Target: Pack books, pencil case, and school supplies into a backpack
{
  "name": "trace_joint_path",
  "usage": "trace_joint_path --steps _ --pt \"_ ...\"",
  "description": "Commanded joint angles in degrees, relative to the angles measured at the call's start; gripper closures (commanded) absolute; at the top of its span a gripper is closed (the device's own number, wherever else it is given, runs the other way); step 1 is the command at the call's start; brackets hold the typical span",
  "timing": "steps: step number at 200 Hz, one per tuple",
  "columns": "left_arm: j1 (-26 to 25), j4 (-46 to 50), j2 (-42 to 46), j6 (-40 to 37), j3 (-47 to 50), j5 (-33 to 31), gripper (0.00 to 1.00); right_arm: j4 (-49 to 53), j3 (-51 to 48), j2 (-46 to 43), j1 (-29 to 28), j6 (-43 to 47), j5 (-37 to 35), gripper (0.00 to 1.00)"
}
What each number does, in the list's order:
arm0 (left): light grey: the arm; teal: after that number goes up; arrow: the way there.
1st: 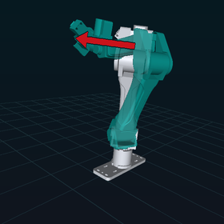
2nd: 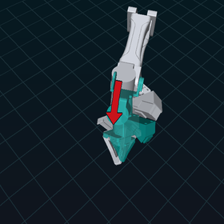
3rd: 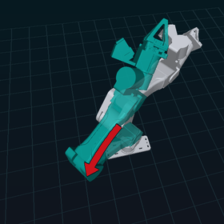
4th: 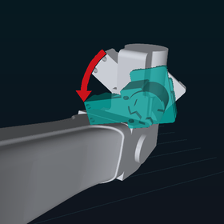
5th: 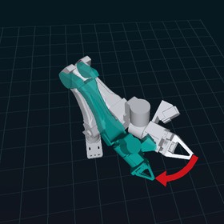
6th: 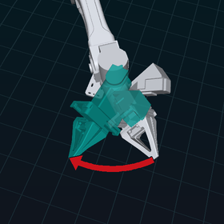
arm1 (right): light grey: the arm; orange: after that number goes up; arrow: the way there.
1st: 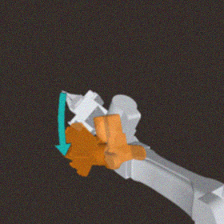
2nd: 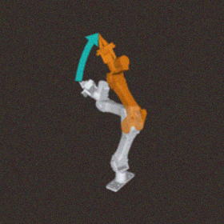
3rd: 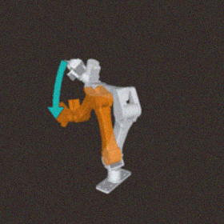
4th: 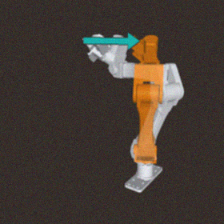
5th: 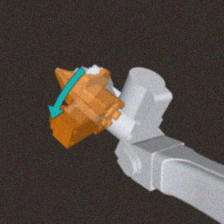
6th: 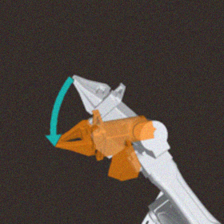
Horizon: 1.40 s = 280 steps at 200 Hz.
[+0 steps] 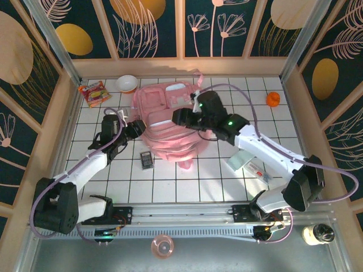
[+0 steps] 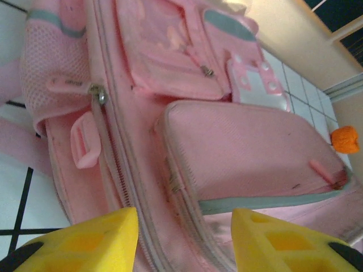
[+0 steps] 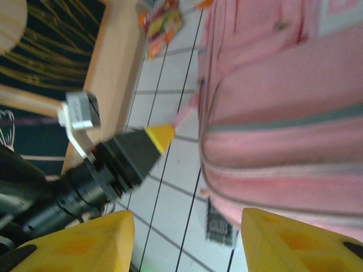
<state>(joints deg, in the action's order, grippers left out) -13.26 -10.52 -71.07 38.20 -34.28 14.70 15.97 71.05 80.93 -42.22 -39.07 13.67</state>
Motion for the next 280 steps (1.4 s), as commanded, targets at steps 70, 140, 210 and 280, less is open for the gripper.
trace_joint_path --steps 70,140,210,280 --pt "0.1 -7.2 -9.0 -0.8 2.9 0.6 0.6 -10.5 -5.8 14.0 9.0 6.7 2.2 0.5" --pt "0.1 -9.6 -10.8 0.0 4.5 0.0 0.61 -18.7 -17.8 12.6 4.5 -1.3 1.1 0.51" --pt "0.0 -0.1 -3.2 -5.7 -2.7 -3.4 0.55 -10.8 -13.0 5.4 2.0 0.4 -3.8 0.5" --pt "-5.8 7.1 1.3 -13.2 -10.0 -7.3 0.55 8.9 -9.7 -5.3 17.3 9.7 -3.0 0.48"
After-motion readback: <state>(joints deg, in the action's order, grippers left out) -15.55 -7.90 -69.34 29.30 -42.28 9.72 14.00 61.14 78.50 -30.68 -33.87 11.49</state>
